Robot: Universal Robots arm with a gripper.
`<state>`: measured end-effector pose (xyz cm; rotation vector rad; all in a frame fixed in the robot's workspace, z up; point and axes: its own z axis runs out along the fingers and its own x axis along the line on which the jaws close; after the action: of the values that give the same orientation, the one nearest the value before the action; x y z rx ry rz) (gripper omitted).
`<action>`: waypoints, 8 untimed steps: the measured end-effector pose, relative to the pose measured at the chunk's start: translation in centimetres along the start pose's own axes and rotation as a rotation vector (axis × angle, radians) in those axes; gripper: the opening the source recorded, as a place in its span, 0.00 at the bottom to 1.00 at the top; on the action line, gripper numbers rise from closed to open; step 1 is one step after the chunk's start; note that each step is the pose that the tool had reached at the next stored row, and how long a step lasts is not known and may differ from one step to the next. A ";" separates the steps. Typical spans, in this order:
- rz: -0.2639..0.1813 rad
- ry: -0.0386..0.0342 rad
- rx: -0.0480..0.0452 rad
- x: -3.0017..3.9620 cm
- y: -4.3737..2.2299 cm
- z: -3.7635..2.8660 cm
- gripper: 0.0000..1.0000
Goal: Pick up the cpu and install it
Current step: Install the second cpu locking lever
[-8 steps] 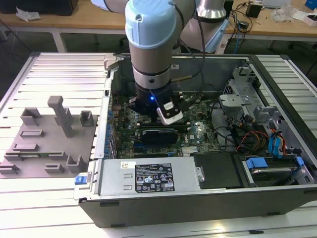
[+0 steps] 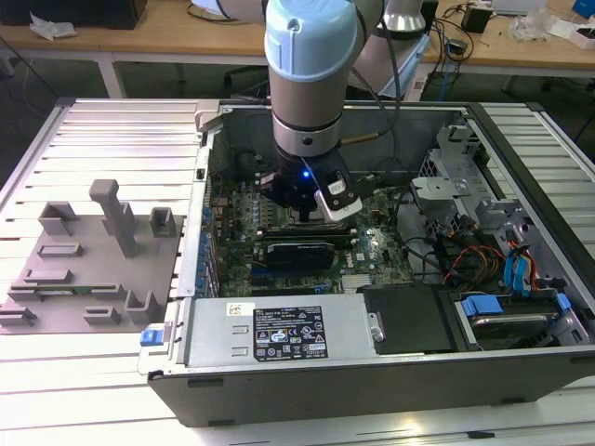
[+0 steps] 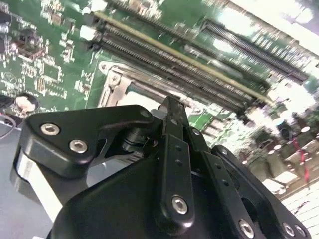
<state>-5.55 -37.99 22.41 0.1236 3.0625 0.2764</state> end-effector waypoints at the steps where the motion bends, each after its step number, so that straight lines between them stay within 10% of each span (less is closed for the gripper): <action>1: 0.000 -0.0001 -0.0002 -0.03 0.54 0.11 0.11; 8: 0.000 0.0005 -0.0001 -1.04 1.75 -0.11 0.11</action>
<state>-4.39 -36.38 22.89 0.1236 3.0630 0.2766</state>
